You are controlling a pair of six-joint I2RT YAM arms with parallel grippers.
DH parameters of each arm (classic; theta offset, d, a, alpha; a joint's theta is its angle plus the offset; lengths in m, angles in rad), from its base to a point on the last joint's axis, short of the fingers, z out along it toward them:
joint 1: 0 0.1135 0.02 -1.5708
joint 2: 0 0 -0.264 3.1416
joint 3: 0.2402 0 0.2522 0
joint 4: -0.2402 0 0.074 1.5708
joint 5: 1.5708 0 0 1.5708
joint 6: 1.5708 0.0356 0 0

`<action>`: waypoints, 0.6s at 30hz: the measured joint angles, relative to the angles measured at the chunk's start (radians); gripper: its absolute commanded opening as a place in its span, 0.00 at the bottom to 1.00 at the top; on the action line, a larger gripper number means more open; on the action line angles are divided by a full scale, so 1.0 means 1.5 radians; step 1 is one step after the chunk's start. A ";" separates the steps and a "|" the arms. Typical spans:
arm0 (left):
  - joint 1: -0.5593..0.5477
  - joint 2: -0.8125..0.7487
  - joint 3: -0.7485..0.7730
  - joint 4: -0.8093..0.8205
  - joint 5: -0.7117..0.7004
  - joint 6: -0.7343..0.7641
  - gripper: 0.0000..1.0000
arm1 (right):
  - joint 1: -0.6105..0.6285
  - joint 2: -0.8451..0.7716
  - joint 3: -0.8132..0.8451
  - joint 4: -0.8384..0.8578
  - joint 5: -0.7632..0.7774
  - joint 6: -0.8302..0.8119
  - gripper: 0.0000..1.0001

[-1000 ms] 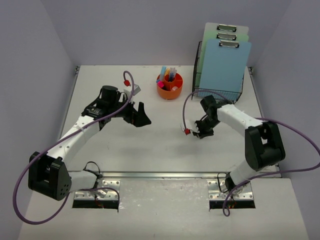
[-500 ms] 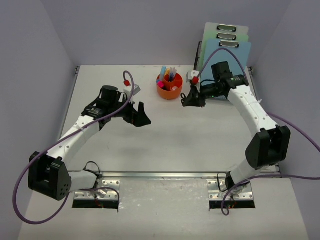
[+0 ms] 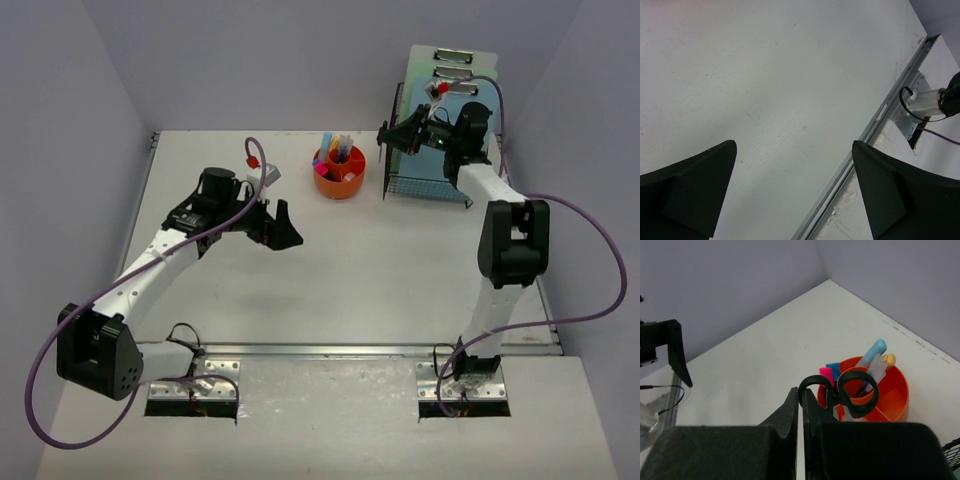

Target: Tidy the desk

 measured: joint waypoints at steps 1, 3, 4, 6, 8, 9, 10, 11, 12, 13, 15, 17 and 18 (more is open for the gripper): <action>0.000 0.000 0.000 0.000 0.000 -0.002 1.00 | 0.001 0.012 0.005 0.024 0.014 0.017 0.00; 0.000 0.001 0.000 0.000 -0.002 -0.004 1.00 | 0.002 0.041 0.023 0.068 0.046 0.045 0.00; 0.000 0.002 0.000 0.000 -0.002 -0.006 1.00 | 0.003 0.054 0.033 0.083 0.062 0.055 0.00; 0.000 0.003 0.000 0.000 -0.003 -0.007 1.00 | 0.007 0.076 0.051 0.100 0.097 0.069 0.00; 0.000 0.005 0.000 0.000 -0.003 -0.008 1.00 | 0.012 0.089 0.059 0.104 0.133 0.072 0.00; 0.000 0.006 0.000 0.001 -0.003 -0.009 1.00 | 0.015 0.092 0.061 0.103 0.151 0.073 0.00; 0.000 0.008 0.000 0.001 -0.004 -0.010 1.00 | 0.018 0.093 0.061 0.100 0.167 0.072 0.00; 0.000 0.010 0.000 0.001 -0.004 -0.010 1.00 | 0.022 0.093 0.061 0.095 0.183 0.071 0.00; 0.000 0.013 0.000 0.002 -0.004 -0.010 1.00 | 0.027 0.093 0.061 0.090 0.201 0.071 0.00; 0.000 0.016 0.000 0.003 -0.004 -0.010 1.00 | 0.033 0.093 0.062 0.085 0.217 0.071 0.00; 0.000 0.022 0.000 0.005 -0.004 -0.011 1.00 | 0.046 0.093 0.062 0.072 0.246 0.071 0.00; 0.000 0.027 0.000 0.006 -0.004 -0.012 1.00 | 0.060 0.093 0.062 0.061 0.266 0.071 0.00; 0.000 0.028 0.000 0.006 -0.004 -0.012 1.00 | 0.068 0.093 0.062 0.056 0.274 0.071 0.00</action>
